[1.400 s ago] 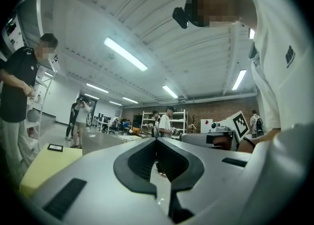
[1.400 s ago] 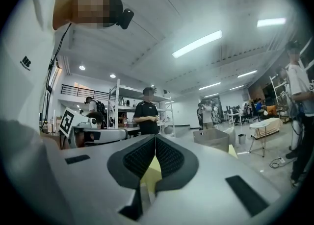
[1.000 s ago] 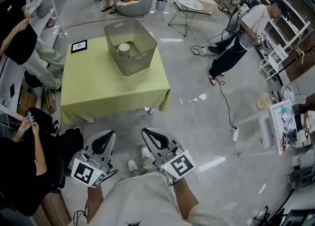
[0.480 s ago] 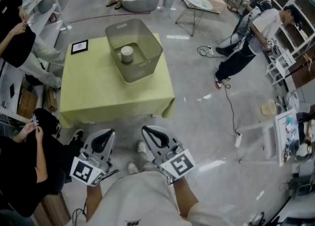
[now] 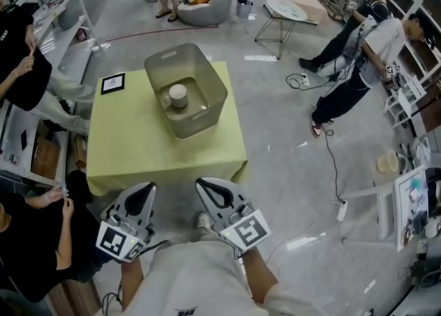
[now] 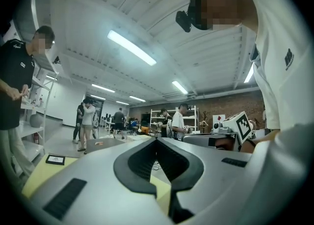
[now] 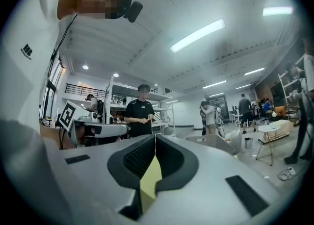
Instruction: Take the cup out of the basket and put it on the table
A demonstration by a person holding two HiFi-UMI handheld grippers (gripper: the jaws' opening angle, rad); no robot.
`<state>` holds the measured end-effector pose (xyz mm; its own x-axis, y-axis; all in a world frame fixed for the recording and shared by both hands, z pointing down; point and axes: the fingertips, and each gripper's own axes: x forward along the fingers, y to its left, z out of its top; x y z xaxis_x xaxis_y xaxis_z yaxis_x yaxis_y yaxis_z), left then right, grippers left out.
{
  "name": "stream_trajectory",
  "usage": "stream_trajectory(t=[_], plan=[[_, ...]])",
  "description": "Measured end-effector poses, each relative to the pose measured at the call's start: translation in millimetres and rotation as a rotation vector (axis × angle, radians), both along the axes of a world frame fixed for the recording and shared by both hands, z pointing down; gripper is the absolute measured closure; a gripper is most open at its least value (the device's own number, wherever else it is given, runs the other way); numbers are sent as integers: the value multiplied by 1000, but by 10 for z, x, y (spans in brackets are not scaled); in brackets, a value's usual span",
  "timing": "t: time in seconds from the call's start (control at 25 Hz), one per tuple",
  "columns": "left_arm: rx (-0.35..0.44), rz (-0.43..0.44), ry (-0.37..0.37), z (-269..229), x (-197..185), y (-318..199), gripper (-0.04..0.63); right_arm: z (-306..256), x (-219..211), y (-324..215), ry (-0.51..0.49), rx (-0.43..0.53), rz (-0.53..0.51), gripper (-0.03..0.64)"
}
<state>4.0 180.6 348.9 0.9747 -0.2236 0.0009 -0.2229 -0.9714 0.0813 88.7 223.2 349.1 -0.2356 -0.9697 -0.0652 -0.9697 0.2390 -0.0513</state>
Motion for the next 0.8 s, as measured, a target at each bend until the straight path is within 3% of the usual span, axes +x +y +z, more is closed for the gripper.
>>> stream_trajectory(t=[0.36,0.8], plan=[[11,-30,0,-13,409,-370,594,-33,397,-399,-35,20,-30,607],[-4,-15,3,109,575,-1155,594,75,558,-1174,-41,2,-16,607]])
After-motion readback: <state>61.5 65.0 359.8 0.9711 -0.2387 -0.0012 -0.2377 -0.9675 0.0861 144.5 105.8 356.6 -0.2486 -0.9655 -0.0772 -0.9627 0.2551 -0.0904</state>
